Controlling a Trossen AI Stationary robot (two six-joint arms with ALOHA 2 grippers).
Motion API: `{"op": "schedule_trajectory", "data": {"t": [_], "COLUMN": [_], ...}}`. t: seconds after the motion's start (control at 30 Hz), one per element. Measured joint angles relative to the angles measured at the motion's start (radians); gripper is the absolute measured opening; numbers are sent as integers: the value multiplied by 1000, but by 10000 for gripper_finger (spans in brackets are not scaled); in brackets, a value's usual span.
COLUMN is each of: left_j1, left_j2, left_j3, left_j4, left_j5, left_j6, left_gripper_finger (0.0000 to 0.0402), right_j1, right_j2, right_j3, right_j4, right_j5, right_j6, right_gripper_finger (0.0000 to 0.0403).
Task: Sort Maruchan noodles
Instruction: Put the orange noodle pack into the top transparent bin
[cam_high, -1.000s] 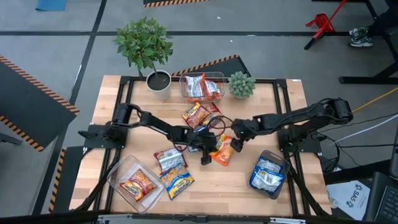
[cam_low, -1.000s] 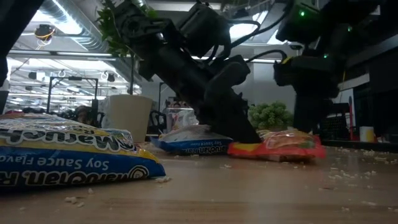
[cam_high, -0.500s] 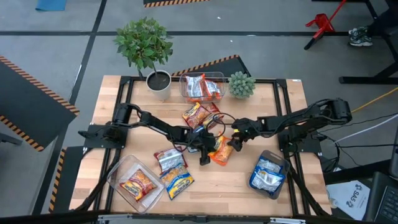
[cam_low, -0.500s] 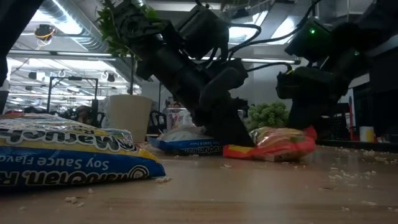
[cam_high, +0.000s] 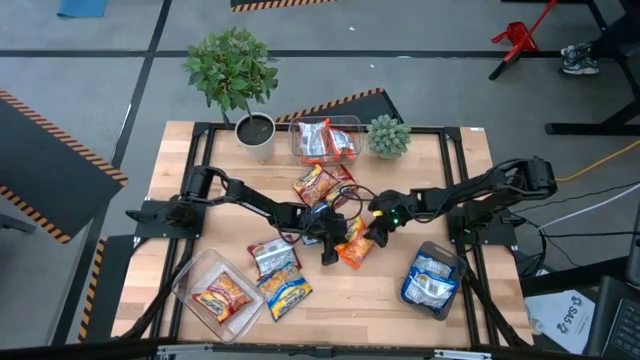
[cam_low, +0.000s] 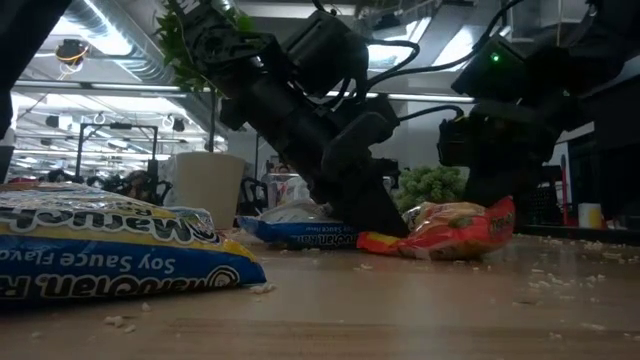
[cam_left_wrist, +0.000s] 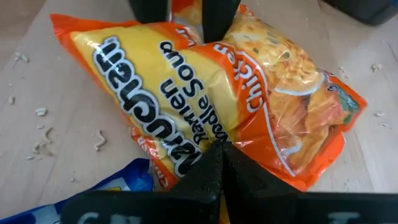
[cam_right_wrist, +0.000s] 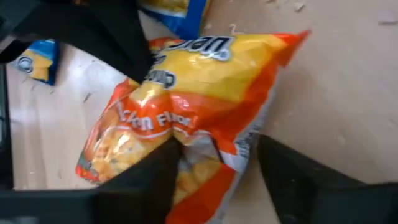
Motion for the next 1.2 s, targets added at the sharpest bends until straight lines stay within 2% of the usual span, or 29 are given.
{"op": "schedule_trajectory", "data": {"t": [0.23, 0.3, 0.63, 0.83, 1.0, 1.2], "left_j1": [3, 4, 56, 85, 96, 95], "left_j2": [-20, -41, -228, -422, -607, -788], "left_j3": [16, 14, 13, 16, 16, 17], "left_j4": [-19, -34, -212, -322, -391, -450], "left_j5": [-1, -4, -19, -53, -153, -318], "left_j6": [0, 1, 5, 3, -1, -1], "left_gripper_finger": [0, 0, 0, 0, 0, 0], "right_j1": [0, 0, 1, -12, -92, -249], "right_j2": [-1, -1, -4, -30, -51, -64], "right_j3": [0, 0, 59, 150, 252, 440], "right_j4": [7, 12, 1, -18, -79, -215], "right_j5": [-17, -20, 13, 37, 37, 4], "right_j6": [28, 28, 47, -4, -87, -267], "right_gripper_finger": [38, 13, 6, 1, 0, 0]}}
